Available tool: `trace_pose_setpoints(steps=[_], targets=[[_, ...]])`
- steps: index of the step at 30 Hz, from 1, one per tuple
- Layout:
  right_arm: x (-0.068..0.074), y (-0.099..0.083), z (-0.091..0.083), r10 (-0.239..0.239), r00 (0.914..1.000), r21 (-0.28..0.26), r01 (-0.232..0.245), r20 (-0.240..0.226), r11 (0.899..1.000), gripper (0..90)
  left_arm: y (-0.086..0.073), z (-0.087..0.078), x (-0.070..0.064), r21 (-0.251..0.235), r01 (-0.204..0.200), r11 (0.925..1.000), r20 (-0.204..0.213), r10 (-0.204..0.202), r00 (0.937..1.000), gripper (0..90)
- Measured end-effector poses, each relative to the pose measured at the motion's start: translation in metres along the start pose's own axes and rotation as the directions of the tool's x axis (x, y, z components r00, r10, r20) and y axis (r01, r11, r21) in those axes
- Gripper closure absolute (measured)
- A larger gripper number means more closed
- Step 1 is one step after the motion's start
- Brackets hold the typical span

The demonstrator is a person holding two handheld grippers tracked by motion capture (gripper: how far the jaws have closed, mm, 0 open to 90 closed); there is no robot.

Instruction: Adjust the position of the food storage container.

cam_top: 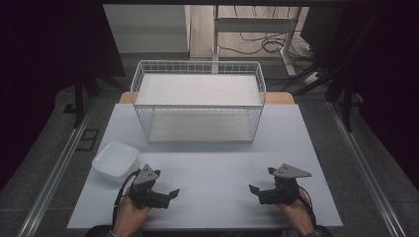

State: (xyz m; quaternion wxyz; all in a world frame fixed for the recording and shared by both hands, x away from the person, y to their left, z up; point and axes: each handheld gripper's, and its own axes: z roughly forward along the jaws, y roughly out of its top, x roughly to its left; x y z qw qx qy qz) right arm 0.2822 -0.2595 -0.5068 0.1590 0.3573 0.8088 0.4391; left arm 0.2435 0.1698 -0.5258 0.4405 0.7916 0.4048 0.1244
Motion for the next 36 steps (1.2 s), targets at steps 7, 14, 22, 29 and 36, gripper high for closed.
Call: trace_pose_setpoints(steps=[7,14,22,29,36], targets=[[0.003,0.000,0.003,0.000,0.9999,0.021,0.000,-0.014,1.000,1.3,-0.001,0.000,0.000,0.003,-0.044,0.9990,-0.024,0.044,0.9987,3.6],[0.002,0.000,0.003,0.008,0.9998,0.024,-0.007,-0.020,1.000,1.3,0.002,0.000,0.002,-0.007,-0.052,0.9986,-0.027,0.051,0.9983,3.5],[0.001,-0.001,0.006,0.019,0.9997,0.044,-0.019,-0.018,0.999,1.3,0.010,-0.004,0.003,0.023,-0.036,0.9991,0.034,0.035,0.9988,5.1],[0.002,0.000,0.006,0.019,0.9998,0.038,-0.018,-0.008,0.999,1.4,0.017,-0.014,0.007,-0.007,-0.049,0.9988,-0.008,0.048,0.9988,21.2],[0.004,0.001,0.007,0.008,1.0000,0.035,-0.007,-0.006,0.999,1.6,0.024,-0.024,0.020,-0.024,-0.049,0.9985,-0.041,0.048,0.9980,41.3]])
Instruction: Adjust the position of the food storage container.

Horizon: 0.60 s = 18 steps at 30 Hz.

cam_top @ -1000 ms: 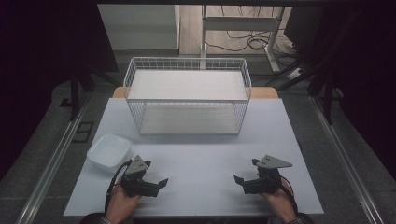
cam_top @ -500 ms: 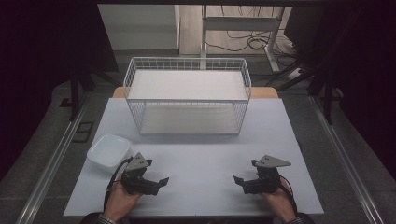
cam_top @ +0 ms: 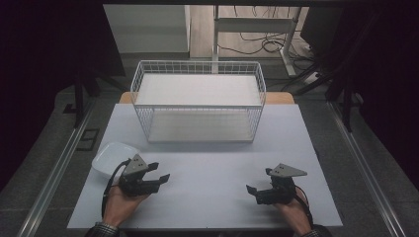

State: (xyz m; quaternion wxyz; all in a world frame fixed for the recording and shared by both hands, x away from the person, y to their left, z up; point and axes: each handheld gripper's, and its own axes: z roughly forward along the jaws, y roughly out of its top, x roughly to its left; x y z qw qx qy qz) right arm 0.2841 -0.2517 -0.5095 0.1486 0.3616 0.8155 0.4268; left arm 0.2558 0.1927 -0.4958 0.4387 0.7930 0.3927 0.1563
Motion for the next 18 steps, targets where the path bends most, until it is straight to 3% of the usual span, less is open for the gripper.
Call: trace_pose_setpoints(steps=[5,9,12,18], targets=[[0.002,0.001,0.000,-0.008,0.9999,-0.002,0.008,0.008,1.000,1.6,0.005,-0.005,0.013,-0.030,0.025,0.9992,-0.016,-0.026,0.9995,51.1],[0.003,0.002,0.002,-0.018,0.9998,0.001,0.018,0.007,1.000,1.8,0.007,-0.005,0.024,0.002,0.020,0.9998,-0.051,-0.019,0.9985,62.9],[0.003,0.002,0.002,-0.021,0.9998,0.000,0.021,0.006,1.000,1.8,0.007,-0.007,0.035,-0.003,0.050,0.9988,-0.051,-0.050,0.9974,70.5],[0.003,0.003,0.003,-0.021,0.9998,0.003,0.021,0.003,1.000,2.0,0.015,-0.010,0.054,-0.008,0.070,0.9975,-0.092,-0.070,0.9933,89.0]])
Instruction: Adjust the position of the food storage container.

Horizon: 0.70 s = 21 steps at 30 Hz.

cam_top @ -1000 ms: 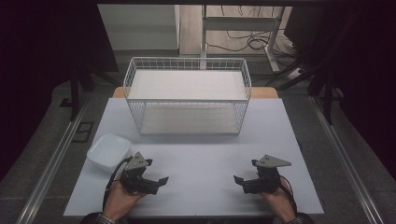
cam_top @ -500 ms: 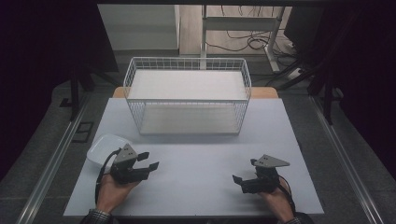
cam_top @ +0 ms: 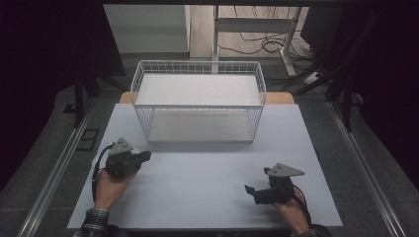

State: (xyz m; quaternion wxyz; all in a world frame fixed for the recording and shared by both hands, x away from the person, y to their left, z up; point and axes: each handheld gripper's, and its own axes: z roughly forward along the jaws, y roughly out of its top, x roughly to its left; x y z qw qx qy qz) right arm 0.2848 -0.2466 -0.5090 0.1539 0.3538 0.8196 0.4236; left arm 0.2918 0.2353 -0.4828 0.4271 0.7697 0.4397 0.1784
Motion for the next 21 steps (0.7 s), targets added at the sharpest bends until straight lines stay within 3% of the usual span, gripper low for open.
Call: trace_pose_setpoints(steps=[7,13,16,17,18,19,20,21], targets=[[0.001,0.002,0.001,0.000,1.0000,-0.004,0.000,-0.004,1.000,2.3,0.000,-0.004,0.021,0.011,0.036,0.9993,-0.061,-0.035,0.9975,90.0],[0.001,0.002,0.001,-0.006,1.0000,-0.003,0.006,-0.008,1.000,2.3,-0.008,-0.015,0.037,0.006,0.066,0.9978,-0.130,-0.064,0.9894,90.0],[0.002,0.002,0.001,-0.010,0.9999,0.003,0.011,-0.011,1.000,2.3,-0.014,-0.023,0.049,0.002,0.083,0.9965,-0.182,-0.082,0.9799,90.0],[0.002,0.002,0.001,-0.010,0.9999,0.003,0.011,-0.011,1.000,2.3,-0.014,-0.023,0.049,0.002,0.083,0.9965,-0.182,-0.082,0.9799,90.0],[0.002,0.002,0.001,-0.011,0.9999,0.005,0.011,-0.012,1.000,2.3,-0.018,-0.028,0.057,-0.004,0.093,0.9957,-0.214,-0.091,0.9725,90.0],[0.002,0.001,0.002,-0.011,0.9998,0.004,0.011,-0.014,1.000,2.3,-0.020,-0.030,0.060,-0.004,0.100,0.9949,-0.229,-0.099,0.9683,90.0],[0.002,0.001,0.002,-0.011,0.9998,0.005,0.011,-0.014,1.000,2.3,-0.020,-0.030,0.060,-0.004,0.100,0.9949,-0.229,-0.099,0.9683,90.0],[0.002,0.001,0.002,-0.010,0.9998,0.007,0.010,-0.016,1.000,2.3,-0.023,-0.033,0.065,-0.008,0.113,0.9935,-0.246,-0.112,0.9628,90.0]])
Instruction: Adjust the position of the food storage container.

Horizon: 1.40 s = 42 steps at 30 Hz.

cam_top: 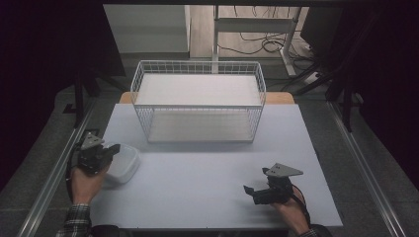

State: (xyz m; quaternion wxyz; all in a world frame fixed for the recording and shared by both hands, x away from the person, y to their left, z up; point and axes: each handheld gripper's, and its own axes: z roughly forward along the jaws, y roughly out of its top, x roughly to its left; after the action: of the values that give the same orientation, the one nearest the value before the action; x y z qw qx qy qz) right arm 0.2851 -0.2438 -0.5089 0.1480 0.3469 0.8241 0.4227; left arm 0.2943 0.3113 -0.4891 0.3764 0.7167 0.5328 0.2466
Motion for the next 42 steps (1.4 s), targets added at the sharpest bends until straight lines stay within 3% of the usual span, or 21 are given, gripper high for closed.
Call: trace_pose_setpoints(steps=[6,11,15,17,21,26,31,36,42], targets=[[0.000,0.000,0.002,-0.002,0.9999,0.011,0.002,-0.014,1.000,2.3,-0.011,-0.010,0.027,-0.007,0.060,0.9982,-0.084,-0.060,0.9946,90.0],[0.001,-0.001,0.002,-0.011,0.9998,0.022,0.012,-0.019,1.000,2.3,-0.025,-0.017,0.050,-0.007,0.120,0.9927,-0.150,-0.120,0.9814,90.0],[0.001,-0.001,0.003,-0.011,0.9997,0.029,0.011,-0.022,1.000,2.3,-0.034,-0.018,0.059,0.014,0.143,0.9897,-0.183,-0.138,0.9734,90.0],[0.002,-0.001,0.003,-0.011,0.9997,0.033,0.012,-0.022,0.999,2.4,-0.038,-0.015,0.060,0.034,0.151,0.9879,-0.178,-0.143,0.9737,90.0],[0.002,-0.001,0.004,-0.014,0.9995,0.035,0.015,-0.028,0.999,2.6,-0.042,-0.008,0.057,0.080,0.145,0.9861,-0.136,-0.134,0.9816,90.0],[0.002,-0.002,0.004,-0.018,0.9995,0.039,0.019,-0.028,0.999,2.7,-0.045,-0.007,0.053,0.080,0.170,0.9823,-0.085,-0.163,0.9830,90.0],[0.003,-0.002,0.005,-0.021,0.9993,0.043,0.022,-0.030,0.999,2.8,-0.044,-0.005,0.042,0.089,0.157,0.9835,-0.054,-0.153,0.9867,90.0],[0.003,-0.002,0.005,-0.023,0.9991,0.046,0.025,-0.036,0.999,2.8,-0.039,0.000,0.025,0.100,0.120,0.9877,-0.015,-0.119,0.9927,90.0],[0.003,-0.002,0.006,-0.023,0.9992,0.050,0.025,-0.034,0.998,2.8,-0.034,0.009,0.004,0.122,0.082,0.9892,0.035,-0.086,0.9956,90.0]])
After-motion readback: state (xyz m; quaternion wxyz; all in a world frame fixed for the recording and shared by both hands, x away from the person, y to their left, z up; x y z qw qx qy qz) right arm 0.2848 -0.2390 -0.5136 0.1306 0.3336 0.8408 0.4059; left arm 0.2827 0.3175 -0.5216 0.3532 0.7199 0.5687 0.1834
